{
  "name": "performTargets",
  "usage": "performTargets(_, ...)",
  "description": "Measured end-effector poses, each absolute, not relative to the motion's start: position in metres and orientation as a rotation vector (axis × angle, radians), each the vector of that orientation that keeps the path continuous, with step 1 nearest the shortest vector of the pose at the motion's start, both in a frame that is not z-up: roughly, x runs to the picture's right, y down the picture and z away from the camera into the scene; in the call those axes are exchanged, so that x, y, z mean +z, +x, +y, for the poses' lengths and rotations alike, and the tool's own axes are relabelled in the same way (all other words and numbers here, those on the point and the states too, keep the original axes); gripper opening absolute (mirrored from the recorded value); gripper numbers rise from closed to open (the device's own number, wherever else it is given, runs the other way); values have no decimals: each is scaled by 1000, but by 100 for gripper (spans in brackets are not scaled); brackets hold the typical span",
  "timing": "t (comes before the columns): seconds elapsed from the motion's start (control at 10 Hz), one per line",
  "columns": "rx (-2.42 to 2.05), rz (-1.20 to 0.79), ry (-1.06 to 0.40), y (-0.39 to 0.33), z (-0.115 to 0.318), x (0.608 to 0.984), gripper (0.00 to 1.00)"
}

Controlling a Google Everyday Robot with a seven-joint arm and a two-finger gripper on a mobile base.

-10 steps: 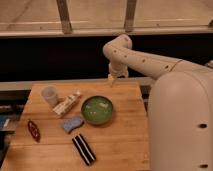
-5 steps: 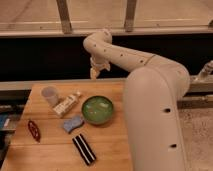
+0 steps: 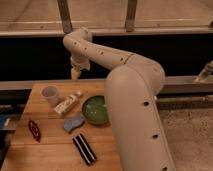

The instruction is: Place the pepper in the ceramic cup

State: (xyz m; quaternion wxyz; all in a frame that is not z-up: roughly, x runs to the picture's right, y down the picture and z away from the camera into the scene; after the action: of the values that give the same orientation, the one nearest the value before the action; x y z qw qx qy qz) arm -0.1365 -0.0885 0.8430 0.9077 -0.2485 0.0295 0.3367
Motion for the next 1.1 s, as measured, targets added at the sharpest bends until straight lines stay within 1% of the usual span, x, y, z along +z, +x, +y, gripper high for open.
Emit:
performTargets(0.5, 689, 77, -518, -134, -89, 845, 65)
performTargets(0.8, 651, 84, -540, -159, -67, 826, 65)
performTargets(1.1, 665, 23, -582, -188, -34, 803, 65)
